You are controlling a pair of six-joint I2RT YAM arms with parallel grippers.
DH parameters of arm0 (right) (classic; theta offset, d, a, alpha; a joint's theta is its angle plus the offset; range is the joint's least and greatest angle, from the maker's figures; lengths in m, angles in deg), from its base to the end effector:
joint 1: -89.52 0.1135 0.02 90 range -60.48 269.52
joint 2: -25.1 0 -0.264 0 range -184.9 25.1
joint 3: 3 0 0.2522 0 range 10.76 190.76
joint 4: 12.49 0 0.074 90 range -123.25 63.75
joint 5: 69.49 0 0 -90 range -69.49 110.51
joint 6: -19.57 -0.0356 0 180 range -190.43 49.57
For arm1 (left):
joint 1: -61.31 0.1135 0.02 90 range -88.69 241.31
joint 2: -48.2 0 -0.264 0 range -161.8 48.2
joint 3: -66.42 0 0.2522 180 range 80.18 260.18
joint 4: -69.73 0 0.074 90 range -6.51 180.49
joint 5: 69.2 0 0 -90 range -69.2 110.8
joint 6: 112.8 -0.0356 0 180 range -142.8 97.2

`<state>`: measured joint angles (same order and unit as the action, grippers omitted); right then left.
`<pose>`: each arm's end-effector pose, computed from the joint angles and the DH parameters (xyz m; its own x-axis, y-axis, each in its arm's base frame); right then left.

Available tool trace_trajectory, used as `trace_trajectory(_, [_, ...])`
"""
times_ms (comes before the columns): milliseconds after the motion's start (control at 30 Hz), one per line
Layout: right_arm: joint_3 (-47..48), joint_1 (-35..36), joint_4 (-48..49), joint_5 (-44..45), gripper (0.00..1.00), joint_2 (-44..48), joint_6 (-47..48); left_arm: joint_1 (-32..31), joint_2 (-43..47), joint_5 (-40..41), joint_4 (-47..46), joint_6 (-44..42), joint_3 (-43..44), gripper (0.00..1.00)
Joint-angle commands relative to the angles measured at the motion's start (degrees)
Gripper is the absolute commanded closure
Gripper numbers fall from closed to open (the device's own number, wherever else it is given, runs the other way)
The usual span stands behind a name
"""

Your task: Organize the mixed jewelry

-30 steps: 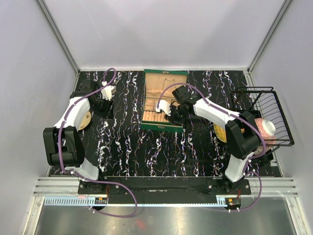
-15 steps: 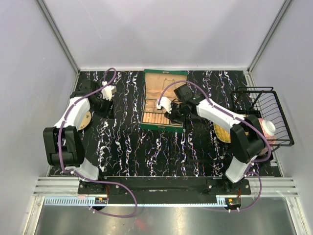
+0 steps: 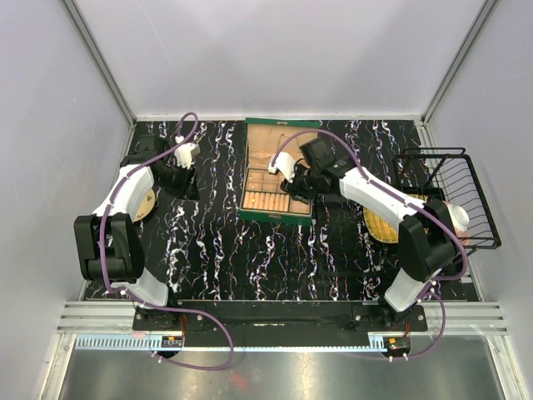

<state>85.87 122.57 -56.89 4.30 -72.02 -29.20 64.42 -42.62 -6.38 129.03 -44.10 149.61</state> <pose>0.3030 0.2090 0.2533 -0.0624 -0.7957 -0.6025 -0.9398 0.2501 -0.2330 0.3156 0.0009 0.2468 -0.8085 0.2797 -0.5177 0.4553 0.8548 -0.2492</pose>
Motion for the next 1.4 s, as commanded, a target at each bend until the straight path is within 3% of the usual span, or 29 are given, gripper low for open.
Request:
trace_trajectory(0, [3.90, -1.77, 7.51, 7.24, 0.43, 1.23, -5.63, 0.23, 0.57, -9.46, -6.95, 0.73, 2.81, 0.54])
trace_trajectory(133, [5.39, -3.44, 8.92, 8.82, 0.34, 1.67, -10.64, -0.56, -0.84, -15.87, -14.66, 3.19, 5.27, 0.50])
trace_trajectory(267, [6.80, -5.45, 8.92, 10.22, 0.19, 2.29, -14.33, -2.85, -3.30, -18.35, -21.27, 4.34, 7.91, 0.27])
trace_trajectory(367, [7.94, -6.60, 9.19, 10.93, 0.15, 1.85, -16.79, -6.18, -6.72, -18.87, -26.10, 3.63, 10.28, 0.18])
trace_trajectory(467, [9.96, -8.53, 9.27, 11.20, 0.05, 0.19, -19.26, -7.16, -10.58, -20.36, -32.78, 7.40, 13.27, 0.09])
trace_trajectory(500, [11.18, -9.41, 9.28, 11.20, 0.01, -0.34, -20.13, -7.33, -11.73, -20.80, -34.45, 8.46, 14.15, 0.02])
trace_trajectory(800, [14.36, -12.23, 11.30, 11.29, 0.00, -4.48, -22.34, -8.39, -19.47, -21.59, -51.23, 15.58, 20.04, 0.01])
trace_trajectory(1100, [21.39, -14.34, 12.26, 5.67, 0.00, -11.16, -22.95, -9.62, -27.73, -30.03, -53.53, 20.85, 31.37, 0.01])
trace_trajectory(1367, [22.19, -14.34, 13.93, -0.31, 0.00, -11.96, -23.65, -11.20, -30.02, -34.25, -54.94, 25.86, 34.90, 0.01])
